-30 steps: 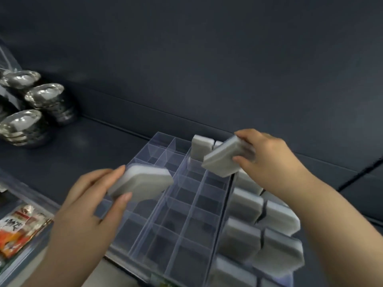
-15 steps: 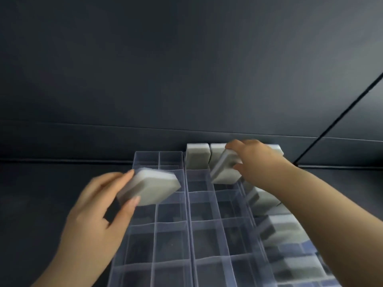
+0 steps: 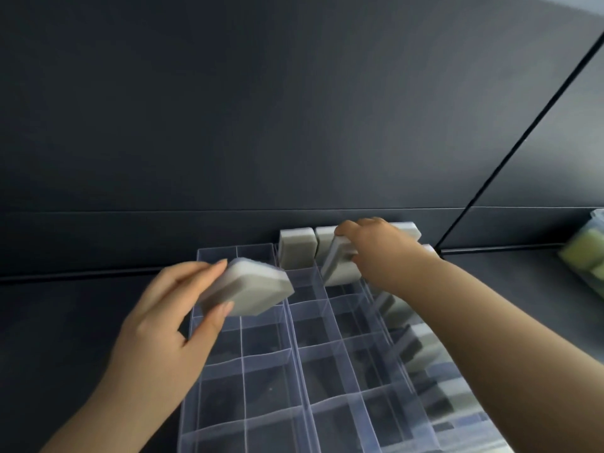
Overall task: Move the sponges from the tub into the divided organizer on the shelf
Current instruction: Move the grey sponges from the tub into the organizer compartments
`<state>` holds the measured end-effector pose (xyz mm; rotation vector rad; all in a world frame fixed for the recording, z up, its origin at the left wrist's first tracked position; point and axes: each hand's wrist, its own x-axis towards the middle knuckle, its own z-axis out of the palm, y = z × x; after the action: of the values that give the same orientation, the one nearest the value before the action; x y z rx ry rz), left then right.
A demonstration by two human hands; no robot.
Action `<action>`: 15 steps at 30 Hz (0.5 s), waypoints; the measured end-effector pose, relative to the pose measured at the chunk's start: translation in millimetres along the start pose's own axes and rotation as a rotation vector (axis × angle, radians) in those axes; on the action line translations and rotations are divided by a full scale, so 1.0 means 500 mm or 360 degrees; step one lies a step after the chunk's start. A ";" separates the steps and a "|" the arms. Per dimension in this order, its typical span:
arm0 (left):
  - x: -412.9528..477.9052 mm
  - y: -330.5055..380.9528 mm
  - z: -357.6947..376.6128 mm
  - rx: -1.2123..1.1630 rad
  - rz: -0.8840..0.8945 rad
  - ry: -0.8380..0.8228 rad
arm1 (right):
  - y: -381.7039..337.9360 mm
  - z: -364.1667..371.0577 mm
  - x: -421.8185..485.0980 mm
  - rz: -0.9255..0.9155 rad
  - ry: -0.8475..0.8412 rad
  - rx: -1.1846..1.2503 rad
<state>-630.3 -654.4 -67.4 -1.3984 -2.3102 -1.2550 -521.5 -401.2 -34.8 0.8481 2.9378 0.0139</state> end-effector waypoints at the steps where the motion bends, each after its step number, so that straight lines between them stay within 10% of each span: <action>1: 0.000 0.003 -0.001 0.0001 0.0002 0.0009 | 0.002 0.005 0.005 -0.0004 -0.0009 -0.0005; 15: 0.003 0.031 0.001 0.0095 0.0003 0.0026 | 0.004 0.057 0.027 -0.0105 -0.0223 -0.0073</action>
<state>-618.8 -649.8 -58.1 -1.3661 -2.3152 -1.1818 -529.6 -392.7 -64.3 0.7149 2.8211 0.0170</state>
